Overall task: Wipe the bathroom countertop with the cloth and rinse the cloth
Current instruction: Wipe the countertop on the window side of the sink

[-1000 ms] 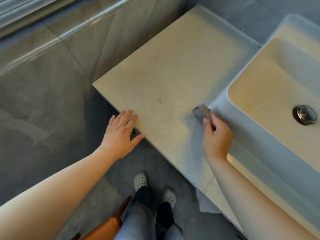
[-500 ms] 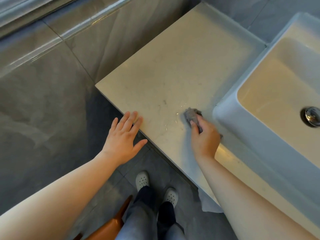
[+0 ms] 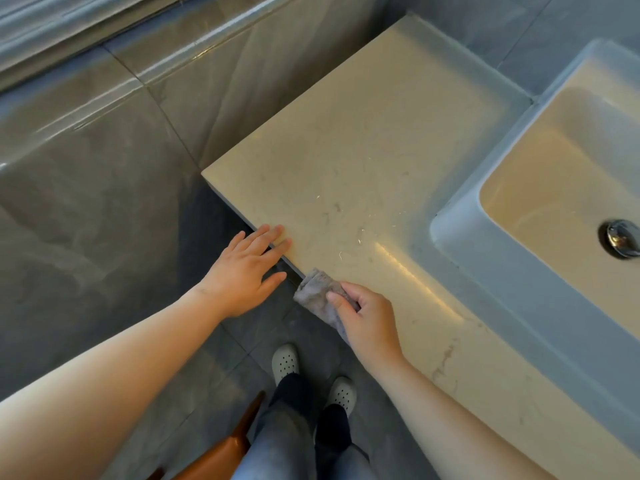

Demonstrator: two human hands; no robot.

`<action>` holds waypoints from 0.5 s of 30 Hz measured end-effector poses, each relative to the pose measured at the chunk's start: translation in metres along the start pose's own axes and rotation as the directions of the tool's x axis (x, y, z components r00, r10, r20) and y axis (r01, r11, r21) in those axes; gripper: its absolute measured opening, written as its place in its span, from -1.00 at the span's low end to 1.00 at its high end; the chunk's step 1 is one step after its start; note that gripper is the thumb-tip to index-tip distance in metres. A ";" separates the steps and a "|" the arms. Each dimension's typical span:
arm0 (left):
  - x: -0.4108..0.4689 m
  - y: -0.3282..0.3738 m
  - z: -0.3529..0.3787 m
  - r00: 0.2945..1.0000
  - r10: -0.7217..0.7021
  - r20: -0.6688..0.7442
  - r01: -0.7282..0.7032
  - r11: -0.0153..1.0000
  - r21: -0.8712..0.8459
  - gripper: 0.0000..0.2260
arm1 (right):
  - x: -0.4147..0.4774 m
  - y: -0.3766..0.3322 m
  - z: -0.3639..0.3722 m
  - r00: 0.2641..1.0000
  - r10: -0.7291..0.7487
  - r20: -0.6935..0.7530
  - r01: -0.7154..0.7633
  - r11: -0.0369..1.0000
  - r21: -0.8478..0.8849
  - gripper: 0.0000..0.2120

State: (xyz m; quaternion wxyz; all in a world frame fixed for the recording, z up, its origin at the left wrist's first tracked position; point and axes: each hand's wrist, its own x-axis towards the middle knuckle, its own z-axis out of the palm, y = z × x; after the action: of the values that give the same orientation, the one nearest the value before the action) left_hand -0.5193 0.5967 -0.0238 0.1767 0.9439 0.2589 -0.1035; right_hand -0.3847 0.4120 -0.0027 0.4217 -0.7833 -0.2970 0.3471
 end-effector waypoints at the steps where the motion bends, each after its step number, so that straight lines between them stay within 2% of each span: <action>1: 0.000 0.000 -0.001 1.000 -0.003 0.007 0.004 1.000 -0.010 -0.46 | -0.001 -0.006 -0.007 1.000 0.022 0.010 -0.023 0.998 0.057 -0.82; 3: -0.001 0.001 -0.003 1.000 -0.010 0.025 0.010 1.000 -0.024 -0.46 | -0.001 -0.015 -0.021 0.999 0.037 -0.021 -0.035 0.993 0.109 -0.82; 8: -0.001 0.008 -0.008 0.999 -0.037 0.036 0.040 0.995 -0.093 -0.46 | 0.011 -0.034 -0.051 0.981 0.075 -0.180 -0.059 0.994 0.092 -0.83; 12: 0.005 0.015 -0.024 0.996 -0.061 0.063 0.072 0.982 -0.176 -0.40 | 0.018 -0.053 -0.071 0.973 0.089 -0.215 -0.072 0.994 0.083 -0.82; 15: 0.014 0.026 -0.053 0.990 -0.107 0.091 0.135 0.898 -0.420 -0.47 | 0.023 -0.070 -0.087 0.988 0.069 -0.138 -0.061 0.996 0.065 -0.83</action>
State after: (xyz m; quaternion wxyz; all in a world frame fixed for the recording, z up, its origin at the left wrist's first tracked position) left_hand -0.4886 0.6031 0.0284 0.3794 0.8610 0.3276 -0.0862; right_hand -0.3142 0.4230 0.0858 0.4536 -0.8018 -0.2303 0.3135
